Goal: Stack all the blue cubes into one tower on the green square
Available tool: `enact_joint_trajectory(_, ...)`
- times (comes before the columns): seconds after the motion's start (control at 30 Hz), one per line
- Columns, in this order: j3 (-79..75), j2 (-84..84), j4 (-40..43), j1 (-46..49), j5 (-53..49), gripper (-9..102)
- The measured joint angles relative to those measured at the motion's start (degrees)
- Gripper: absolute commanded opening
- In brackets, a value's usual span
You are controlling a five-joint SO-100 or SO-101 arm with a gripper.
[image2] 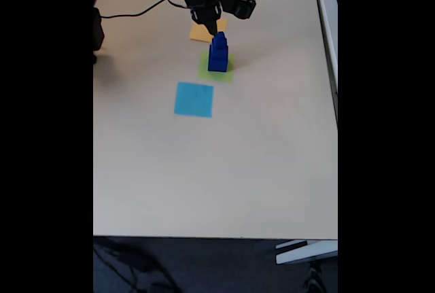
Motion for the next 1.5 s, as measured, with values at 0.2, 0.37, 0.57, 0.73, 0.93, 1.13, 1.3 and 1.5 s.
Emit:
enact_joint_trajectory(0.2,-1.0,0.0,-1.1,0.3,2.5,0)
enact_joint_trajectory(0.37,-1.3,0.0,-1.1,0.1,4.3,0)
enact_joint_trajectory(0.57,-1.9,0.0,-1.1,-1.0,5.9,0)
enact_joint_trajectory(0.73,-1.9,0.2,-1.1,-1.5,6.1,0)
enact_joint_trajectory(0.93,-1.9,0.2,-1.1,-1.3,6.1,0)
enact_joint_trajectory(1.13,-2.9,0.2,-1.1,-1.4,6.1,0)
enact_joint_trajectory(1.3,-3.1,2.3,-1.1,-1.4,6.1,0)
enact_joint_trajectory(1.5,-4.0,2.8,-2.0,-1.4,6.1,0)
